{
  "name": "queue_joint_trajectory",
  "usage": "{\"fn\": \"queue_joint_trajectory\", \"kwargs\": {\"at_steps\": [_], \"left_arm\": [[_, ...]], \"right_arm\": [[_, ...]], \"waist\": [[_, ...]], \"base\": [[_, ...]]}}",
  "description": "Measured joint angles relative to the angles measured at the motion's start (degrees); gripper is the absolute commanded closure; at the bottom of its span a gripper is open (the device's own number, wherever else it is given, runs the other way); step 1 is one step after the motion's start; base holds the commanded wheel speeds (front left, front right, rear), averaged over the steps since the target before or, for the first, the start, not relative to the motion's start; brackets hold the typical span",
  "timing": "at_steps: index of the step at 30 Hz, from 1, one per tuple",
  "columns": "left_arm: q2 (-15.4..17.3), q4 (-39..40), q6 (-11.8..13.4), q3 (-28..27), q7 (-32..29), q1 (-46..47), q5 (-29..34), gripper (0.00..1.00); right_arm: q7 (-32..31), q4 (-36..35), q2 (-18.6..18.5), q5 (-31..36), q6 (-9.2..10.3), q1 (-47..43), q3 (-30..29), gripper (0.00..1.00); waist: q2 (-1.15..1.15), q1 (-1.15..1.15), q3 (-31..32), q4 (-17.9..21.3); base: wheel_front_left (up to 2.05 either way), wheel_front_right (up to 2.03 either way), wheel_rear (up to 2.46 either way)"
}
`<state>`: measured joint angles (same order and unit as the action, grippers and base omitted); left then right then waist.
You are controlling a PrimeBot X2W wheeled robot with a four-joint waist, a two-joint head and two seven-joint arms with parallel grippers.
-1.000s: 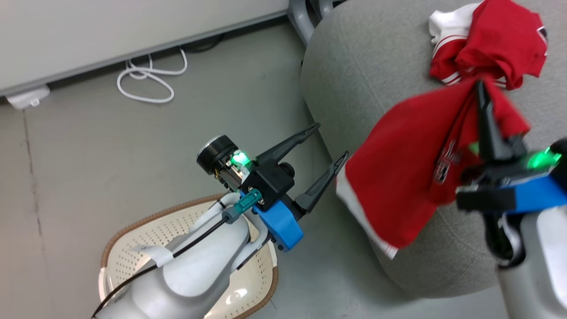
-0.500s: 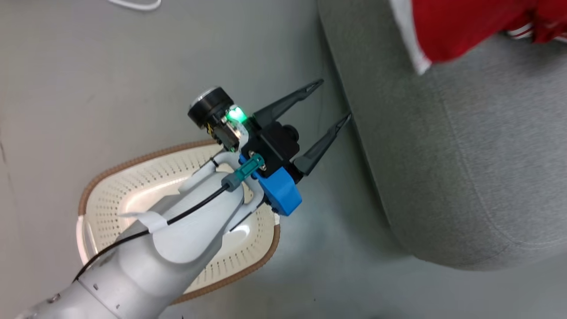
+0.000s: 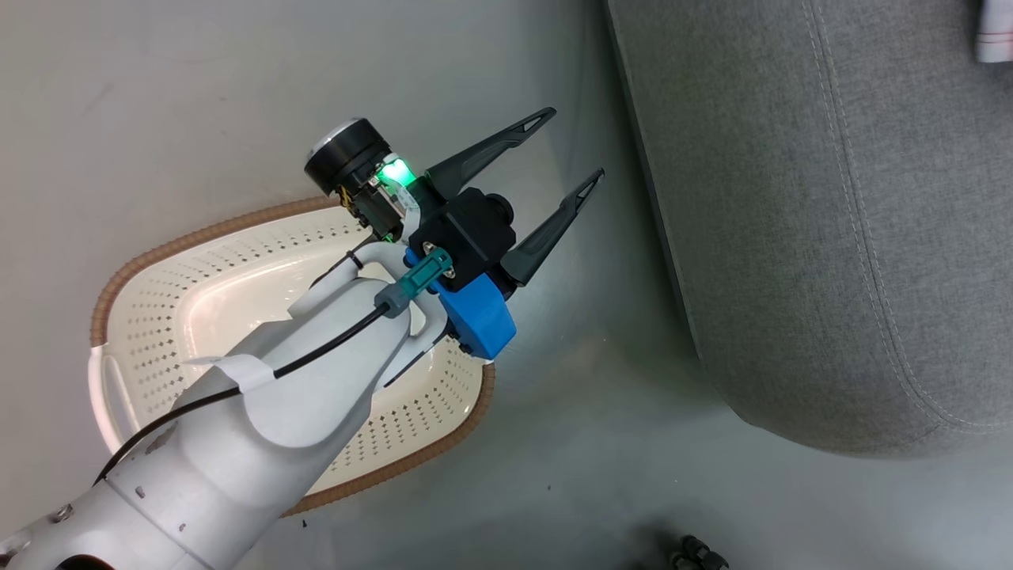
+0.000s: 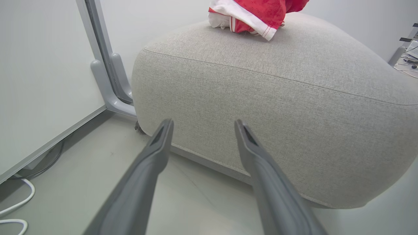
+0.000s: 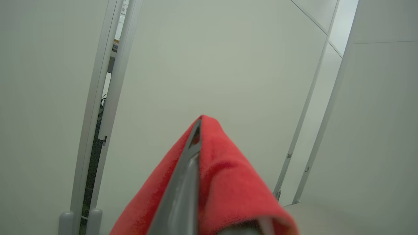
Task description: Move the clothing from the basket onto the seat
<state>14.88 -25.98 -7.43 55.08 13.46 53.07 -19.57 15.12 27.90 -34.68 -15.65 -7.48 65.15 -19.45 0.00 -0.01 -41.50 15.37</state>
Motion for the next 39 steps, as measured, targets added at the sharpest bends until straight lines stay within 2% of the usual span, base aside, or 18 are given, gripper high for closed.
{"fn": "queue_joint_trajectory", "kwargs": {"at_steps": [2,8,12,22,23,24,25,32,39], "left_arm": [[0.2,0.1,0.0,0.0,-0.3,0.1,0.0,0.0],[1.1,1.1,0.1,0.3,-1.2,0.6,-0.1,0.0],[1.3,1.6,0.2,0.4,-1.5,1.1,-0.2,0.0],[0.9,1.4,0.4,0.9,-1.0,1.3,-0.6,0.0],[0.8,1.3,0.5,0.9,-0.9,1.3,-0.6,0.0],[0.7,1.1,0.6,0.9,-0.7,1.3,-0.7,0.0],[0.5,0.9,0.6,0.9,-0.5,1.2,-0.9,0.0],[-0.7,-0.4,1.2,0.8,0.8,-0.9,-1.9,0.0],[-2.1,-1.3,1.9,-0.4,1.4,-3.7,-2.9,0.0]], "right_arm": [[0.0,1.9,0.4,1.2,-0.01,-1.3,0.7,1.0],[0.0,7.3,6.0,1.8,-0.01,-4.9,0.2,1.0],[0.0,10.8,7.8,1.4,-0.01,-7.0,0.6,1.0],[0.0,18.2,8.1,1.9,-0.01,-9.4,3.4,1.0],[0.0,18.1,8.0,1.9,-0.01,-9.5,3.3,0.73],[0.0,17.7,8.0,1.9,-0.01,-9.7,3.1,0.28],[0.0,17.4,7.9,1.8,-0.01,-10.0,2.8,0.0],[0.0,14.9,8.3,2.4,-0.01,-16.2,2.3,0.0],[0.0,9.7,11.1,1.4,-0.01,-26.8,0.5,0.0]], "waist": [[0.0,0.0,-0.5,0.4],[0.0,0.0,-1.9,1.5],[0.0,0.0,-2.5,1.6],[0.0,0.0,-1.6,0.5],[0.0,0.0,-1.3,0.4],[0.0,0.0,-1.0,0.3],[0.0,0.0,-0.5,0.2],[0.0,0.0,3.7,-0.4],[0.0,0.01,8.9,-0.9]], "base": [[0.0,0.0,0.0],[0.0,0.0,0.0],[0.0,0.0,0.0],[0.0,0.0,0.0],[0.0,0.0,0.0],[0.0,0.0,0.0],[0.0,0.0,0.0],[0.0,0.0,0.0],[0.0,0.0,0.0]]}}
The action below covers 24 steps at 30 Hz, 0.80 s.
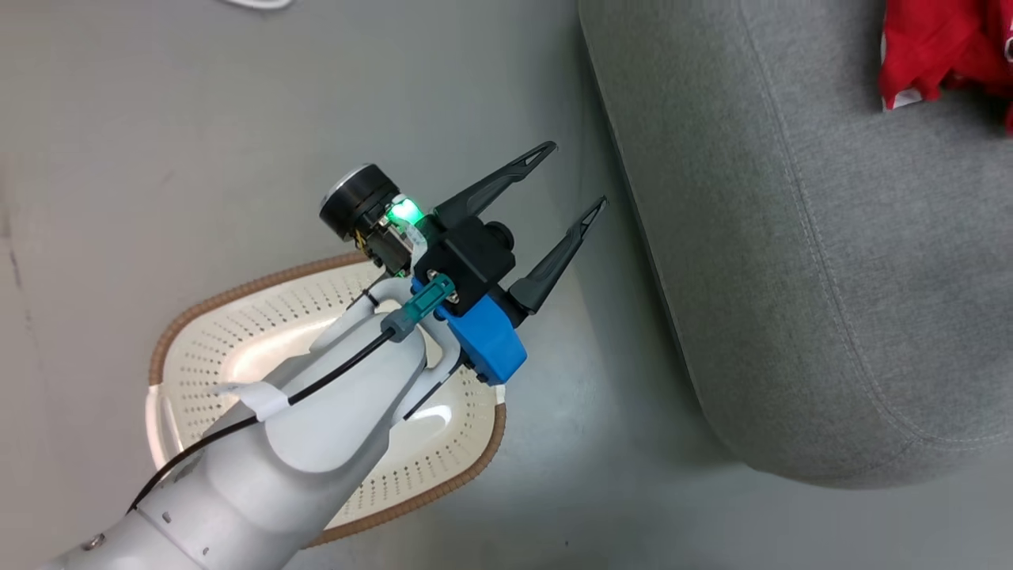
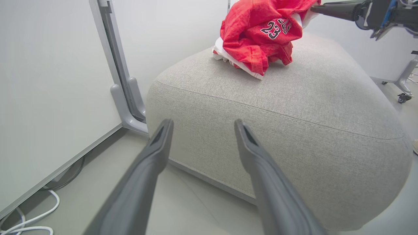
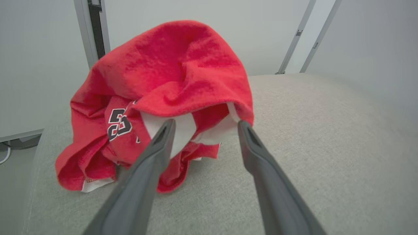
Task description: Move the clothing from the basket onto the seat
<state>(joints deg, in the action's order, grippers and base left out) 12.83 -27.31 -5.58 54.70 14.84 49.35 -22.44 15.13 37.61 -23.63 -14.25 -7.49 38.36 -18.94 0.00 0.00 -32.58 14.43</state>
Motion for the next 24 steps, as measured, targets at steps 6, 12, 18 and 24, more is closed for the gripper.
{"fn": "queue_joint_trajectory", "kwargs": {"at_steps": [6,12,18,24], "left_arm": [[0.1,1.3,1.3,-3.4,0.1,-3.8,-0.7,0.0],[1.0,3.3,3.0,-8.3,0.2,-9.8,-0.8,0.0],[1.2,5.3,4.7,-13.9,0.2,-15.3,-0.6,0.0],[0.8,7.2,5.8,-19.8,0.2,-20.4,0.7,0.0]], "right_arm": [[0.0,-5.9,1.6,0.5,0.0,-7.9,0.1,0.0],[0.0,-12.5,4.9,0.0,0.0,-14.0,3.9,0.0],[0.0,-19.4,7.7,0.7,0.0,-17.5,7.4,0.0],[0.0,-25.1,10.3,1.6,0.0,-20.7,9.6,0.0]], "waist": [[0.0,0.0,4.9,-0.9],[0.0,0.01,10.0,-2.1],[0.0,0.01,14.4,-4.4],[0.0,0.01,17.7,-7.9]], "base": [[0.0,0.0,0.0],[0.0,0.0,0.0],[0.0,0.0,0.0],[0.0,0.0,0.0]]}}
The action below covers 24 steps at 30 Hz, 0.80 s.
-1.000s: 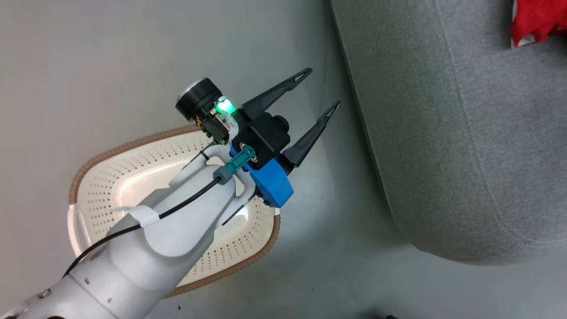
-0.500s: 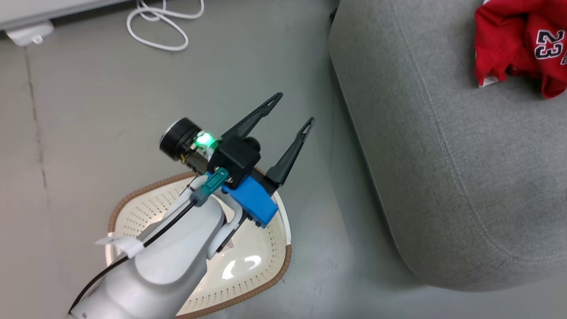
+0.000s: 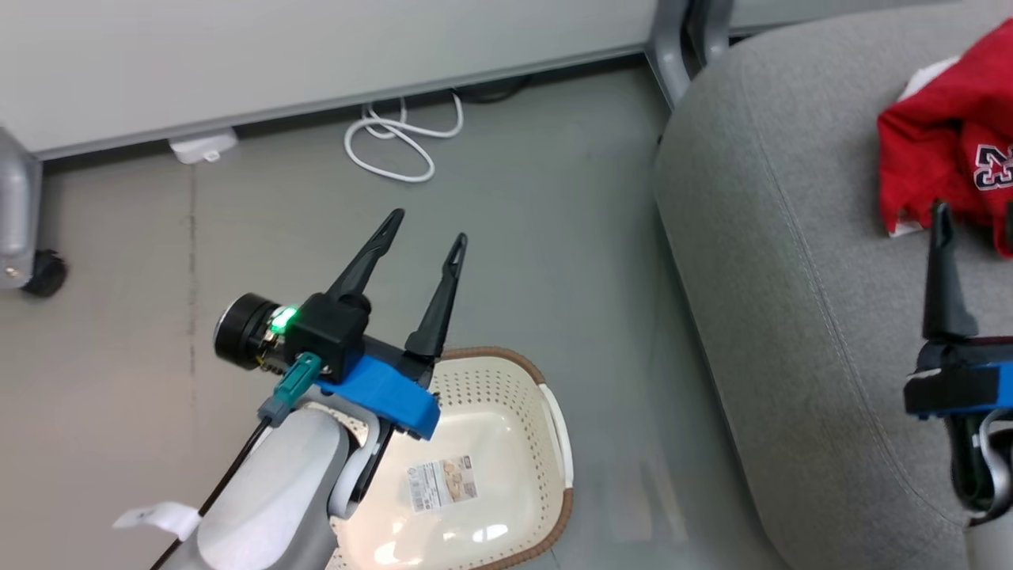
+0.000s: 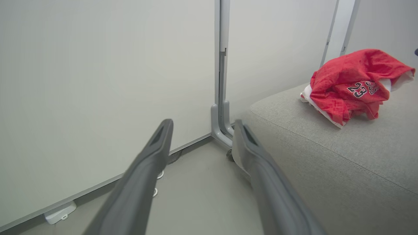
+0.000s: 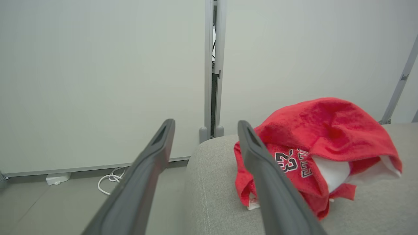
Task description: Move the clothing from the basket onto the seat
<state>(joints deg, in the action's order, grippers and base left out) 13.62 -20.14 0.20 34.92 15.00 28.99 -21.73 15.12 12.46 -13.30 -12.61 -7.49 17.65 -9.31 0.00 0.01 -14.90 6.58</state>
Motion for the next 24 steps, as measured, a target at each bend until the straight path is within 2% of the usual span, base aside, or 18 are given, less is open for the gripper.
{"fn": "queue_joint_trajectory", "kwargs": {"at_steps": [14,24], "left_arm": [[-1.7,2.7,-0.2,-11.6,0.0,-10.3,3.9,0.0],[-3.1,3.7,-0.7,-17.7,0.0,-16.9,5.9,0.0]], "right_arm": [[0.0,-5.2,3.9,3.0,0.01,-5.9,3.6,0.0],[0.0,-6.8,6.2,3.9,0.01,-11.5,5.4,0.0]], "waist": [[0.0,0.0,7.8,-6.3],[0.0,-0.01,12.7,-8.4]], "base": [[0.0,0.0,0.0],[0.0,0.0,0.0]]}}
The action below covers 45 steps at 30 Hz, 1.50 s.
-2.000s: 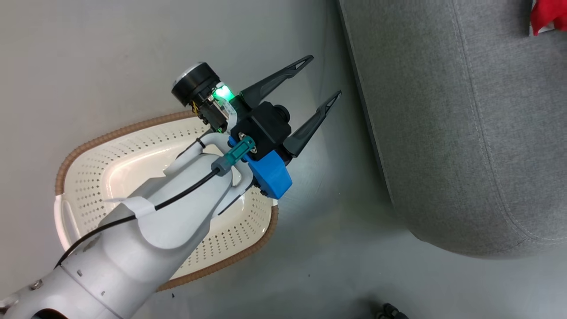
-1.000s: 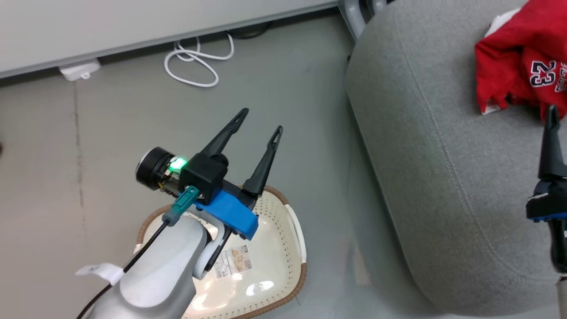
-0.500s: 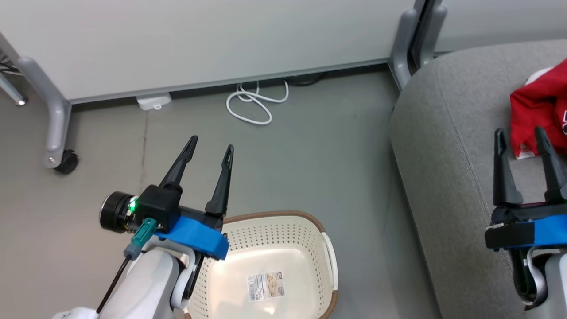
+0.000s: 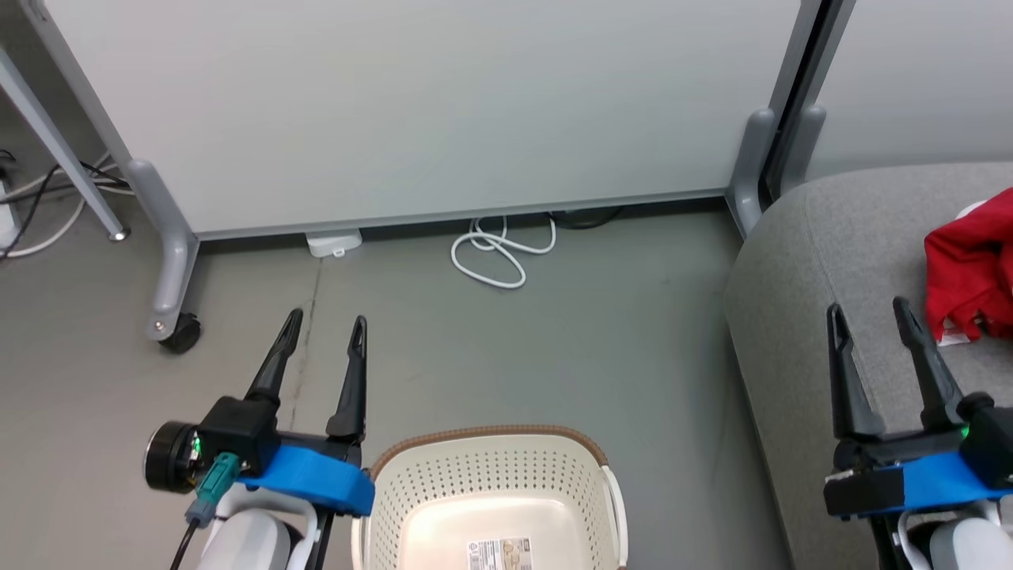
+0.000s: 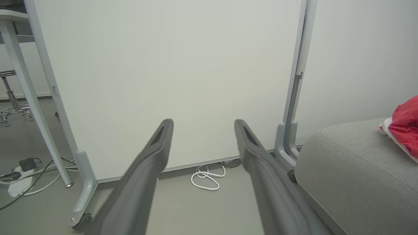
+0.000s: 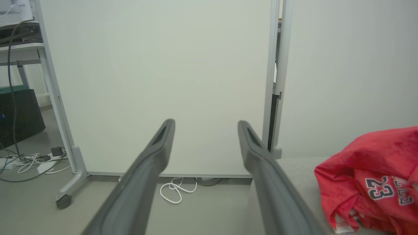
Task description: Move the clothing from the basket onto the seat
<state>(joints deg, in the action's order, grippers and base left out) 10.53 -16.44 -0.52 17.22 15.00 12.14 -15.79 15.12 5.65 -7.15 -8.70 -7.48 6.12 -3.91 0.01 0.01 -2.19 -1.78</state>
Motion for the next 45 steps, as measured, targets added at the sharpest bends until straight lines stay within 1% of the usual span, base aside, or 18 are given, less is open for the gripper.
{"fn": "queue_joint_trajectory", "kwargs": {"at_steps": [10,20,34,45], "left_arm": [[-0.9,1.0,0.2,-5.0,0.0,-5.5,1.9,0.0],[-2.1,0.9,-0.2,-7.3,0.0,-8.4,3.7,0.0],[-3.4,1.8,-1.2,-10.1,0.0,-9.8,5.3,0.0],[-4.0,1.7,-1.9,-11.0,0.0,-9.9,6.5,0.0]], "right_arm": [[0.0,0.3,1.7,-0.5,0.0,-4.0,1.9,0.0],[-0.2,2.1,3.5,-1.1,0.0,-6.1,3.4,0.0],[-0.2,4.1,4.2,-1.4,0.0,-6.4,1.1,0.0],[-0.2,4.2,4.2,-2.1,0.0,-6.3,0.9,0.0]], "waist": [[0.0,0.0,3.3,-0.9],[0.0,0.0,4.0,-1.5],[0.0,-0.01,4.3,-1.9],[0.0,-0.01,4.4,-2.1]], "base": [[0.0,0.0,0.0],[0.0,0.0,0.0],[0.0,0.0,0.0],[0.0,0.0,0.0]]}}
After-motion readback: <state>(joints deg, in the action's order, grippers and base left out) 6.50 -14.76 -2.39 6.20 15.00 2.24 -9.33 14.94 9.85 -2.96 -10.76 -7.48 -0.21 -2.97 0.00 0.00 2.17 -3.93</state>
